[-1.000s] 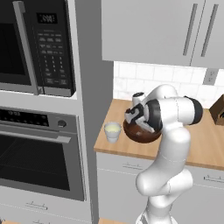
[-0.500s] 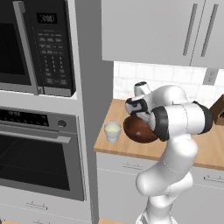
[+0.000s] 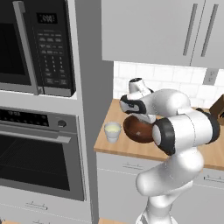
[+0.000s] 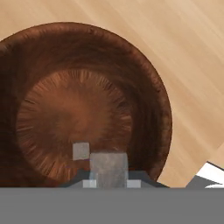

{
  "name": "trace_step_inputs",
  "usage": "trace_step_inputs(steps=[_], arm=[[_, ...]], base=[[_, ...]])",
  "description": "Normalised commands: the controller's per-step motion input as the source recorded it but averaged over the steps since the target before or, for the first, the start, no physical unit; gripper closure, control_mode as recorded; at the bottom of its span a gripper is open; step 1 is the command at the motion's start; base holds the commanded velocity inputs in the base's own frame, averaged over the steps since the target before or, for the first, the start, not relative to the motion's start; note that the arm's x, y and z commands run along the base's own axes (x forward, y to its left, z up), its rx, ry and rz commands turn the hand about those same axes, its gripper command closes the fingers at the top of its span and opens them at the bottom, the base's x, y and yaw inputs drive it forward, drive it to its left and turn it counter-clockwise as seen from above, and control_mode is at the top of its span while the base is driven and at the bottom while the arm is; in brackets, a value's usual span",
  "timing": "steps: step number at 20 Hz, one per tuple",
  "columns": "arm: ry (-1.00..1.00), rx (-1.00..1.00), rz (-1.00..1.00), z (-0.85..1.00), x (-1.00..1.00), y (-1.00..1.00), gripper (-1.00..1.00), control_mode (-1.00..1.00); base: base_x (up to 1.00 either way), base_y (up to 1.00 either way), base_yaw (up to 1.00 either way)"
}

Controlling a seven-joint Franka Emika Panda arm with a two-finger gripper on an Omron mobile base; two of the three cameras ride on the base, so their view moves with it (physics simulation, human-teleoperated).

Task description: Grab a lemon wedge from the fridge and one ice cube from the ice bowl, and put them in the glass of lemonade.

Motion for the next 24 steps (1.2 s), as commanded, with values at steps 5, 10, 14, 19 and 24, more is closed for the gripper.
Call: trace_step_inputs(steps=[5,10,14,19,24], arm=[[0.0,0.04,0.34,0.22,-0.44,0.02,1.0,-1.0],[0.0,0.05,0.45,0.36,-0.37,0.0,1.0,-1.0],[0.0,0.05,0.52,0.27,-0.43,0.0,1.0,-1.0],[-0.03,0.07,0.56,0.25,-0.4,0.0,1.0,-1.0],[0.0,0.07,0.53,0.24,-0.11,0.1,1.0,-1.0]], base=[[0.0,0.0,0.0],[0.0,0.0,0.0],[0.0,0.0,0.0],[0.0,0.0,0.0],[0.0,0.0,0.0]])
